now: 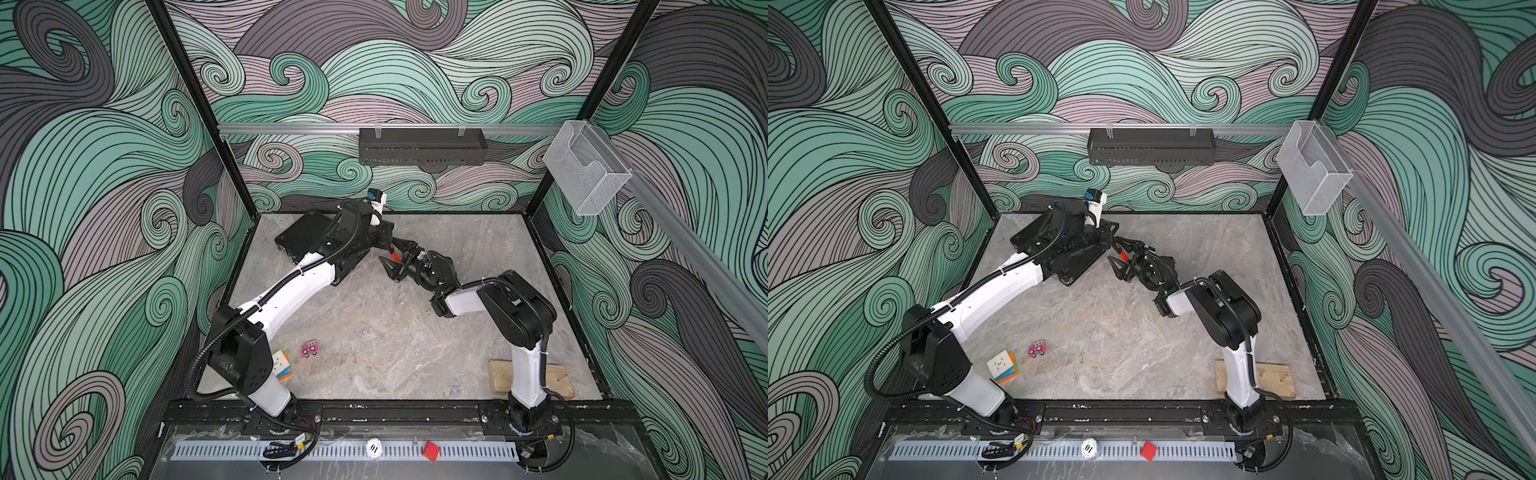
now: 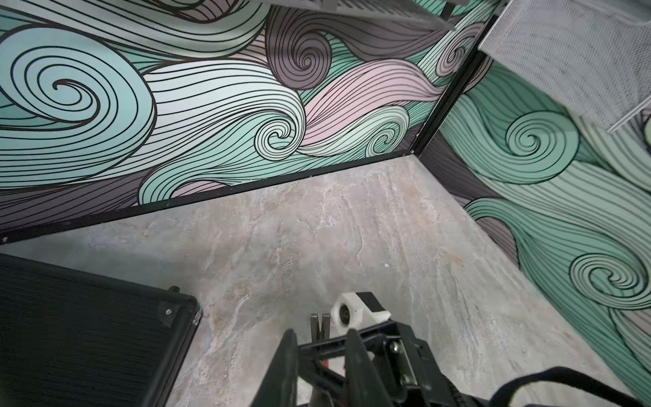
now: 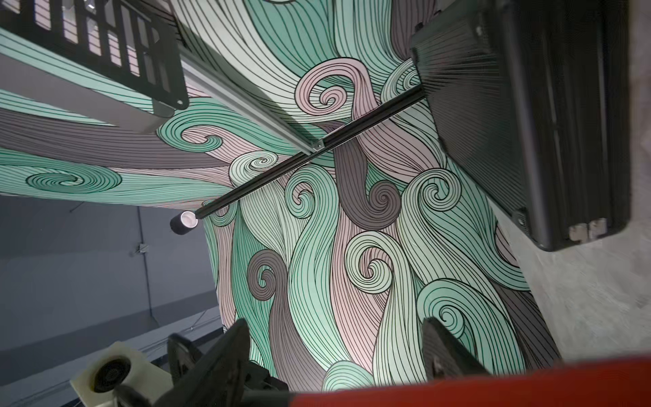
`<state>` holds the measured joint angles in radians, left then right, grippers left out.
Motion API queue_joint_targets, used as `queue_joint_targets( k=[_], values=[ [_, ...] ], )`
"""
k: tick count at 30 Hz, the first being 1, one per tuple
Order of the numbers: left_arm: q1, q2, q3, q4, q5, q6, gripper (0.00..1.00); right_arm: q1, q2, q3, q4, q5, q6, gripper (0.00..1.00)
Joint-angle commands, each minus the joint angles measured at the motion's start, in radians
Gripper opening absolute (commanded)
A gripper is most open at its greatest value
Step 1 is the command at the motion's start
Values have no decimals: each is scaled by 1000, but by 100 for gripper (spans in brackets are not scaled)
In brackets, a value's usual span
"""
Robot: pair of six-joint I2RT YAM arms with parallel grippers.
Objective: Use a claw hammer to pull out a nail
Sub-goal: Pick up the hammer at the center of the board.
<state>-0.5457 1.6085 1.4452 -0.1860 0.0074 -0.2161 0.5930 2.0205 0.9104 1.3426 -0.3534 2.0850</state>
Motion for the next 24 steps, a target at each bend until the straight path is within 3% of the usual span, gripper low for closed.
queue_joint_targets(
  k=[1, 8, 13, 16, 19, 20, 21, 24],
  values=[
    [32, 15, 97, -27, -1, 74, 0, -4, -67, -39, 63, -82, 106, 82],
    [71, 42, 142, -108, 83, 131, 0, -70, -159, -120, 63, -181, 2, 83],
    [102, 33, 168, -163, 172, 141, 0, -165, -236, -67, 12, -394, -239, 83],
    [114, 30, 218, -230, 246, 156, 0, -190, -320, -14, -223, -504, -579, 82],
    [130, 30, 281, -311, 321, 166, 0, -173, -445, 111, -861, -487, -1124, 82],
    [134, 30, 301, -334, 346, 165, 0, -154, -485, 179, -1138, -406, -1339, 85],
    [141, 30, 314, -348, 374, 163, 0, -133, -512, 226, -1295, -347, -1485, 88],
    [161, 24, 335, -363, 471, 150, 0, -108, -576, 243, -1355, -323, -1650, 91]
  ],
)
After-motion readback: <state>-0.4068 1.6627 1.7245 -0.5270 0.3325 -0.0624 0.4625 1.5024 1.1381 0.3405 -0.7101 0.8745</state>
